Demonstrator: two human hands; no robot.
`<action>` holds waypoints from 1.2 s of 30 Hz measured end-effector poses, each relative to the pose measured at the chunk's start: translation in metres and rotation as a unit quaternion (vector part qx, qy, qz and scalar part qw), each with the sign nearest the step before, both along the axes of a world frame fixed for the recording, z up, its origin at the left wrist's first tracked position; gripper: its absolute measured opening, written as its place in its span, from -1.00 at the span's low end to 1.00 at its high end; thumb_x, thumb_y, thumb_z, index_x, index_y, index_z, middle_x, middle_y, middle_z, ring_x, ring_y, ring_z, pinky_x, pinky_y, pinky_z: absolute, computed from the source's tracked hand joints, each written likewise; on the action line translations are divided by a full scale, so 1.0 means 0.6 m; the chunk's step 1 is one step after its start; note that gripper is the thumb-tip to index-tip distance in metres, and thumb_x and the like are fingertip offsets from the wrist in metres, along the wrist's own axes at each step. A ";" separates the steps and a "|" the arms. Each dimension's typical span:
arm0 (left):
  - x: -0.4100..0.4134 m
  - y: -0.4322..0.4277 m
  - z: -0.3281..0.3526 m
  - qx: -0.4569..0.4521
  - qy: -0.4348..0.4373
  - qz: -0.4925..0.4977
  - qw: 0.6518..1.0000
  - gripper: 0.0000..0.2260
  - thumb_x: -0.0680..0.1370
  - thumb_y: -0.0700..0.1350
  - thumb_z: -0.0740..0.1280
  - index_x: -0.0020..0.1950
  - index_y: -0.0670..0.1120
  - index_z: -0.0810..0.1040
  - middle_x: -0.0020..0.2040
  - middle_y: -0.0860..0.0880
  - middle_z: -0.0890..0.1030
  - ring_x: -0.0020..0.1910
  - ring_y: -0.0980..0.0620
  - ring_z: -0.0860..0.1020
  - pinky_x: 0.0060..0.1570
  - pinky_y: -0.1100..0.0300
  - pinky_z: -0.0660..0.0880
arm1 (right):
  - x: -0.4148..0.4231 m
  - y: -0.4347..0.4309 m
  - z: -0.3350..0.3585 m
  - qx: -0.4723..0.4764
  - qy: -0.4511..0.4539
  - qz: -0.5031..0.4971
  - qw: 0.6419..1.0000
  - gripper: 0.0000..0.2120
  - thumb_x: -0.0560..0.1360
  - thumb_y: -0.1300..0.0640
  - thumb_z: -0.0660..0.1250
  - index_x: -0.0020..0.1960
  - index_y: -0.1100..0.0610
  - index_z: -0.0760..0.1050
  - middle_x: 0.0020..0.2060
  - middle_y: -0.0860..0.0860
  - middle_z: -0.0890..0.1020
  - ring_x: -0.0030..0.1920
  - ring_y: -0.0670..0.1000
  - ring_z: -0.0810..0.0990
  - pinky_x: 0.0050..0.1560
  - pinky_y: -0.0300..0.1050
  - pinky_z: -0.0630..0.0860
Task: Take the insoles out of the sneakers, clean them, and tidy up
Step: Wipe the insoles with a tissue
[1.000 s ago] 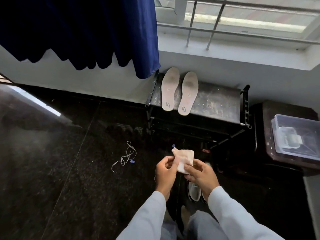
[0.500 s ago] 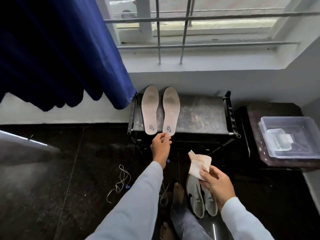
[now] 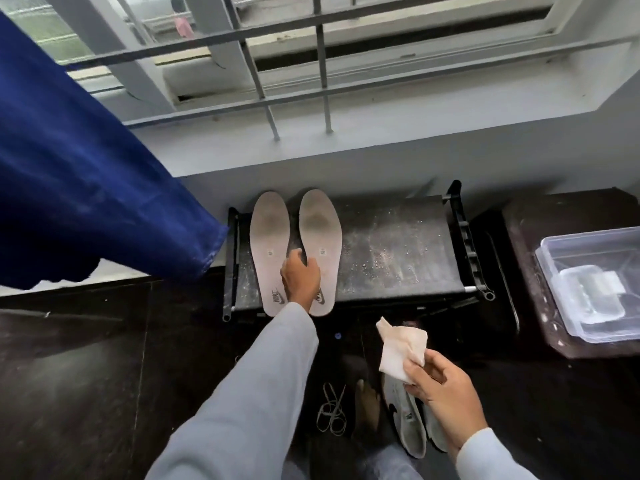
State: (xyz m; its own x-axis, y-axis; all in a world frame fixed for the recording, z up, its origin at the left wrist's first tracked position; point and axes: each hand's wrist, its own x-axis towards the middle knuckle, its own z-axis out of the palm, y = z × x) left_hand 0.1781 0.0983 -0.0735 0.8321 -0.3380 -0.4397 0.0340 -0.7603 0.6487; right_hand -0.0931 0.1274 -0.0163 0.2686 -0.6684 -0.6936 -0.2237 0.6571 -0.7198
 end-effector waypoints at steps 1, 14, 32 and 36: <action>0.005 -0.007 -0.006 0.012 -0.003 -0.002 1.000 -0.80 0.59 -0.15 0.23 0.14 -0.21 0.52 0.14 -0.24 0.58 0.16 -0.25 0.51 0.06 0.05 0.39 | -0.001 -0.006 -0.006 0.004 0.004 -0.001 1.000 -0.81 0.51 0.30 0.37 0.11 0.17 0.60 -0.05 0.07 0.72 -0.06 -0.02 0.68 -0.17 -0.26 0.57; 0.040 -0.042 -0.048 0.030 0.010 -0.003 0.999 -0.88 0.58 -0.15 0.32 0.04 -0.10 0.63 0.04 -0.12 0.66 0.13 -0.17 0.55 0.09 0.08 0.48 | 0.023 -0.054 -0.038 -0.019 0.082 0.009 0.996 -0.83 0.48 0.23 0.42 0.06 0.08 0.62 -0.07 0.03 0.72 0.01 0.04 0.68 0.16 0.15 0.58; -0.003 -0.020 0.044 -0.134 0.108 -0.055 0.984 -0.91 0.53 -0.20 0.42 0.00 -0.09 0.69 -0.19 0.05 0.70 -0.21 0.15 0.65 -0.12 0.21 0.60 | 0.157 -0.238 -0.025 -0.722 0.053 0.467 0.508 -0.78 0.59 0.31 0.24 0.15 0.21 0.61 0.06 0.14 0.64 -0.07 0.13 0.57 -0.03 -0.03 0.59; -0.011 -0.013 0.040 -0.162 0.123 -0.097 0.974 -0.88 0.52 -0.22 0.43 -0.09 0.00 0.68 -0.16 0.01 0.73 -0.21 0.13 0.67 -0.15 0.23 0.62 | 0.196 -0.348 -0.054 -0.705 0.171 0.419 0.547 -0.75 0.51 0.32 0.23 0.09 0.17 0.62 -0.01 0.14 0.63 -0.10 0.18 0.52 -0.19 0.08 0.60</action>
